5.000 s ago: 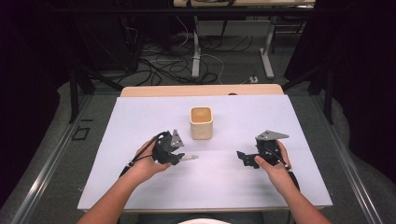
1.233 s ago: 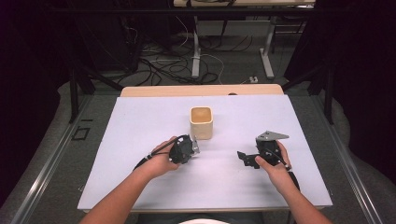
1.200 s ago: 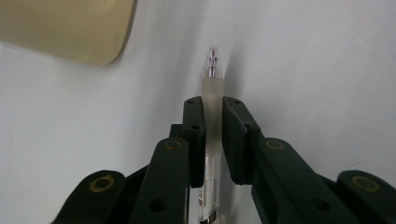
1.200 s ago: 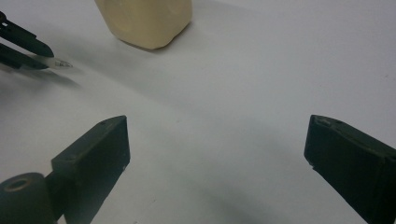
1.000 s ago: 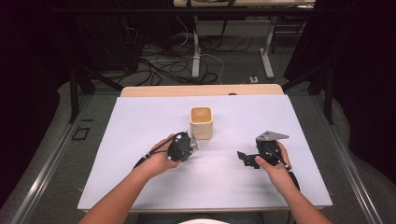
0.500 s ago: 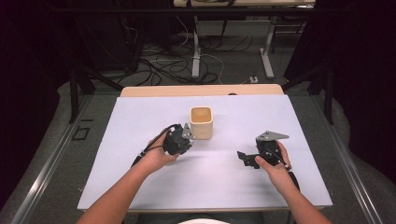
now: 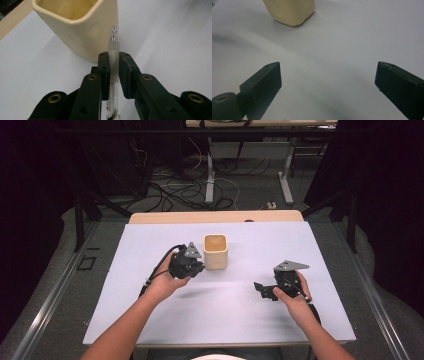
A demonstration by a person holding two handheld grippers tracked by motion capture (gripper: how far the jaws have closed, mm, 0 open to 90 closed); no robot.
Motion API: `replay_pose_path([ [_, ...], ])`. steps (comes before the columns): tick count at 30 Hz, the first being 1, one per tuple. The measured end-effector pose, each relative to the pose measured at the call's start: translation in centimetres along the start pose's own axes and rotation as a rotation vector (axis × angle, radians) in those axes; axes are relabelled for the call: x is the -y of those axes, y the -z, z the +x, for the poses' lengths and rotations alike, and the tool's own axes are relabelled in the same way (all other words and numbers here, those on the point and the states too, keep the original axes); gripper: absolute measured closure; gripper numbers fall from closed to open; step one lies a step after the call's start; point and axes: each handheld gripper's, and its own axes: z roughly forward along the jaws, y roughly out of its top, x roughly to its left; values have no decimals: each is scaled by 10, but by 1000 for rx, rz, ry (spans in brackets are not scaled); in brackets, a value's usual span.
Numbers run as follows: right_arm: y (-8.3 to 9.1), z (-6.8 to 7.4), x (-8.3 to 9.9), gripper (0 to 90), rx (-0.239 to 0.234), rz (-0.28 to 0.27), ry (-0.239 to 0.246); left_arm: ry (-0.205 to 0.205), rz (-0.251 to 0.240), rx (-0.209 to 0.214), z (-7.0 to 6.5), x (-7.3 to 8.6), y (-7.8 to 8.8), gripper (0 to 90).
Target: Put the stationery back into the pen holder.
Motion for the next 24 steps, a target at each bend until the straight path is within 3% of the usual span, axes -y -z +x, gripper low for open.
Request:
replay_pose_path([
  [11, 0, 0, 0, 69, 1, 0, 0, 15, -46, 4, 7, -12, 17, 799],
  [13, 0, 0, 0, 69, -3, 3, 2, 48, -74, 3, 8, -14, 20, 799],
  [17, -1, 0, 0, 69, -2, 4, 5, 79, -126, -18, 12, -18, 25, 799],
  [24, -1, 0, 0, 69, -2, 3, 4, 134, -194, -18, 20, -24, 34, 799],
])
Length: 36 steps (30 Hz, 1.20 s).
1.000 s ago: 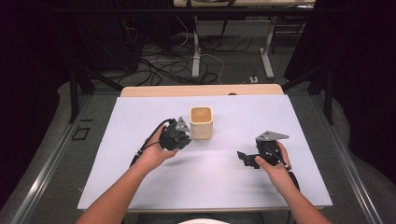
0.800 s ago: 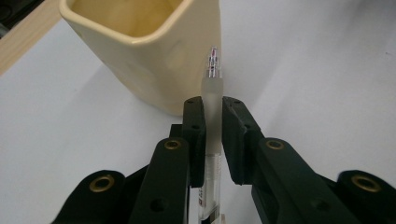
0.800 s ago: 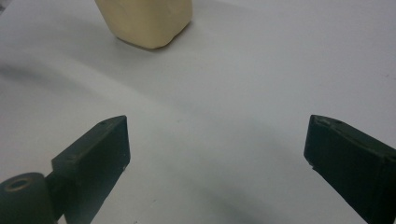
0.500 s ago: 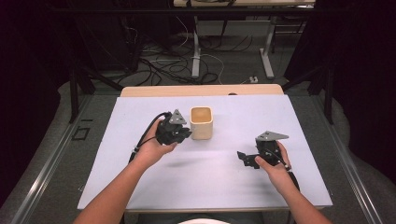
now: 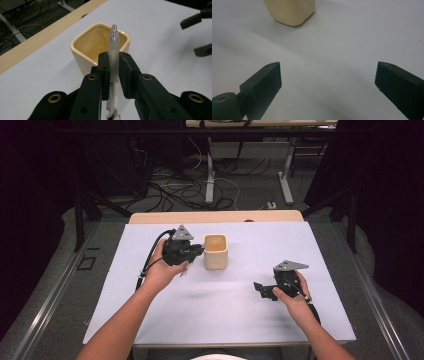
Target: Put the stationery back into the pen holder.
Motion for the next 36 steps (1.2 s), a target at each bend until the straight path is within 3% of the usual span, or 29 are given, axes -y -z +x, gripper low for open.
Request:
replay_pose_path([
  [7, 0, 0, 0, 69, -3, -1, -5, 56, -111, -31, 3, -6, 2, 799],
  [13, 0, 0, 0, 69, -3, -1, -1, 78, -166, -46, 6, -15, 4, 799],
  [19, 0, 0, 0, 69, -4, -2, 0, 65, -205, -64, 7, -28, 2, 799],
  [36, 2, 0, 0, 69, -7, -11, -7, 85, -315, -79, 8, -56, -10, 799],
])
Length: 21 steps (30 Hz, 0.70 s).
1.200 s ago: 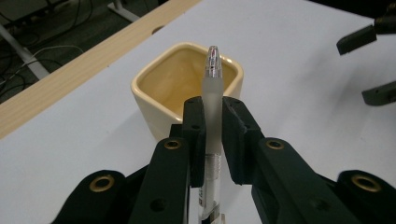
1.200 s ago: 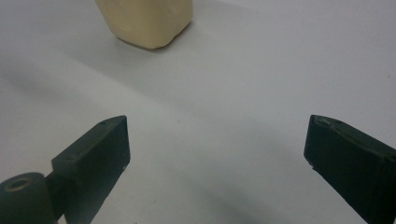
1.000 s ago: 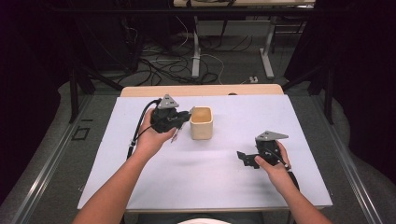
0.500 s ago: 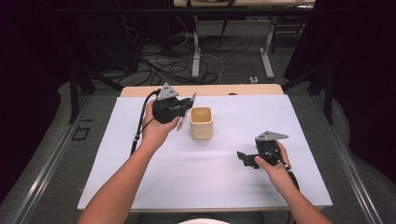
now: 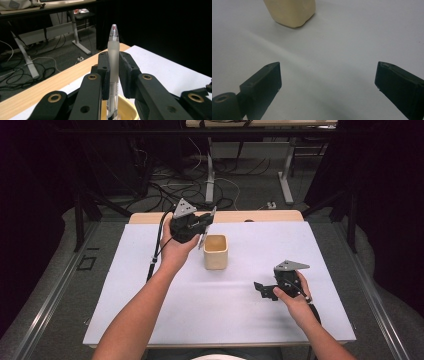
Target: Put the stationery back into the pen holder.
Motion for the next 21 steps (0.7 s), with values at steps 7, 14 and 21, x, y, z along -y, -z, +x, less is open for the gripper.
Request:
replay_pose_path([
  [7, 1, 0, 0, 69, -3, -4, 0, -8, -16, 4, -2, -1, -9, 799],
  [14, 1, 0, 0, 69, -1, -4, -1, -6, -20, 5, -2, 0, -18, 799],
  [21, 1, -1, 1, 69, -3, -7, 1, -1, -14, 9, -1, 4, -28, 799],
])
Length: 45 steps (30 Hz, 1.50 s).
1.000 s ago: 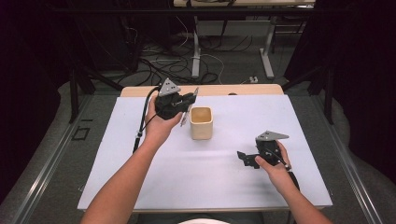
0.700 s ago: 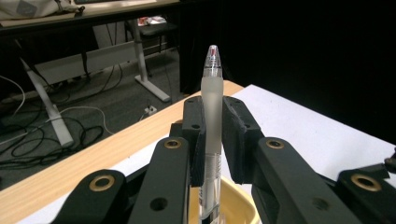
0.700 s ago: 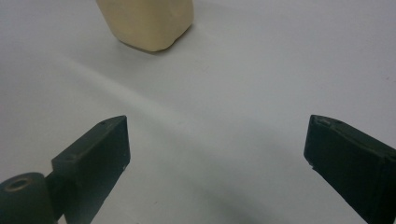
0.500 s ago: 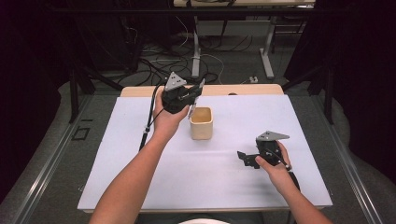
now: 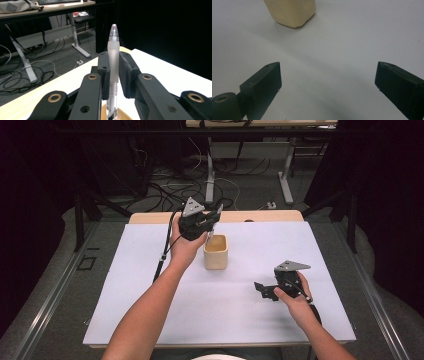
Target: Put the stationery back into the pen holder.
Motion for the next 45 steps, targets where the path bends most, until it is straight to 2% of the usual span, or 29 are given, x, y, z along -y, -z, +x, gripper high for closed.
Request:
replay_pose_path([
  [14, -2, 1, 1, 70, -5, 15, 0, 10, 39, -5, 0, 17, -22, 799],
  [27, -2, 0, 1, 71, -7, 12, 10, 15, 82, -14, 3, 32, -30, 799],
  [45, -3, 1, 1, 71, -11, 13, 8, 17, 135, -11, 1, 50, -34, 798],
])
